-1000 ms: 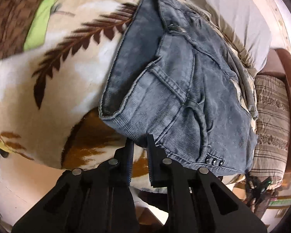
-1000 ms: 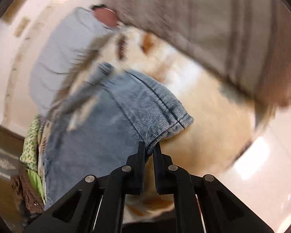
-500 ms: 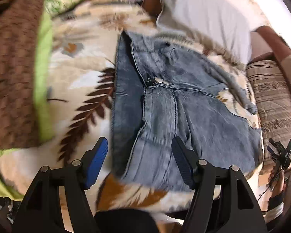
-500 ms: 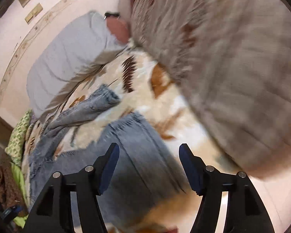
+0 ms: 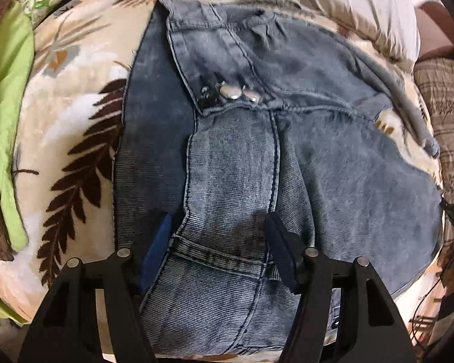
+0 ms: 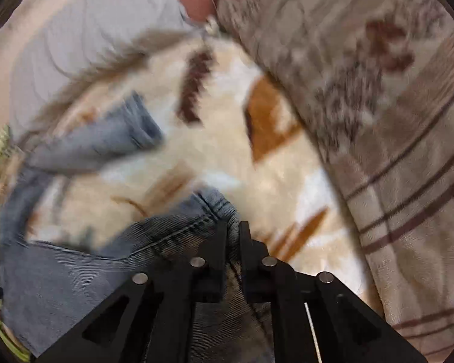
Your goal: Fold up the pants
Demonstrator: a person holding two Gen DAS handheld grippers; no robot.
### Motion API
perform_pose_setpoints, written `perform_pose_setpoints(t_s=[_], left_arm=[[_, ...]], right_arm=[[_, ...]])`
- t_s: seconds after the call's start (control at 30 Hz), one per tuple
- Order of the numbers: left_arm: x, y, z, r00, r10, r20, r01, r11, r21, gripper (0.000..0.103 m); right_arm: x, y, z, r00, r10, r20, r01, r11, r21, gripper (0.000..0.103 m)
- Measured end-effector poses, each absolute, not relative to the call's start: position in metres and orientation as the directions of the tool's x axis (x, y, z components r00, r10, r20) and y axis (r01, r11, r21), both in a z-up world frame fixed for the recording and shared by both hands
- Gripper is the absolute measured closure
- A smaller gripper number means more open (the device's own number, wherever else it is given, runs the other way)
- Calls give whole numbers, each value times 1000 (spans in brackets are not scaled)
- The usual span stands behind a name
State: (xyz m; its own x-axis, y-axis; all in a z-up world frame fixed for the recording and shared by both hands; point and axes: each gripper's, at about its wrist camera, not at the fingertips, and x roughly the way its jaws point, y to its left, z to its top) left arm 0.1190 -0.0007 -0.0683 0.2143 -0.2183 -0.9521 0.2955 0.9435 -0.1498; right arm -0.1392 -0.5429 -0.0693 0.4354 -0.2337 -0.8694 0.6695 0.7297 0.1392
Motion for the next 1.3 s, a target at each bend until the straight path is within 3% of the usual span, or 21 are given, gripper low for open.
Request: perform_pose_setpoints(t_s=[0.03, 0.13, 0.2, 0.27, 0.37, 0.57, 0.73, 0.77, 0.8, 0.87, 0.97, 1.13, 1.2, 1.3], left_arm=[[119, 2, -61, 212, -245, -946, 301, 937, -176, 41], [128, 15, -32, 267, -292, -919, 305, 930, -207, 42], [151, 23, -11, 318, -294, -902, 284, 937, -205, 42], [181, 28, -2, 337, -292, -895, 235, 947, -220, 35], [230, 29, -12, 301, -284, -910, 144, 957, -251, 34], [291, 22, -46, 238, -278, -931, 6, 959, -285, 34], [307, 3, -70, 166, -349, -922, -2, 935, -354, 34], [305, -4, -69, 167, -360, -918, 27, 932, -361, 37], [304, -11, -67, 169, -366, -915, 63, 931, -361, 41], [299, -31, -58, 196, -344, -918, 155, 936, -317, 57], [306, -46, -48, 242, -303, -922, 194, 946, -260, 63], [337, -57, -61, 259, -229, -938, 180, 966, -186, 68], [346, -58, -70, 253, -199, -947, 167, 973, -160, 68], [352, -58, -75, 256, -193, -947, 157, 975, -156, 68]], right_arm=[[-139, -542, -64, 434, -237, -869, 672, 727, 138, 90], [-138, -544, -41, 522, -221, -824, 653, 725, 219, 87], [-126, -546, -27, 589, -167, -790, 613, 729, 303, 79], [-108, -548, -18, 626, -127, -770, 584, 731, 354, 64], [-60, -558, -14, 645, -83, -760, 558, 730, 395, 54], [35, -596, -45, 578, -38, -815, 606, 690, 397, 44], [81, -591, -80, 555, 64, -830, 532, 739, 413, 46], [84, -581, -77, 555, 60, -830, 488, 784, 384, 73], [92, -569, -74, 539, 44, -841, 429, 845, 318, 93], [105, -552, -62, 516, -13, -857, 362, 910, 204, 91], [119, -562, -28, 591, -97, -801, 377, 911, 168, 91], [152, -614, -3, 665, -184, -724, 511, 819, 261, 91], [174, -618, -15, 640, -207, -740, 541, 806, 242, 90], [202, -625, -51, 539, -212, -815, 604, 772, 199, 80]])
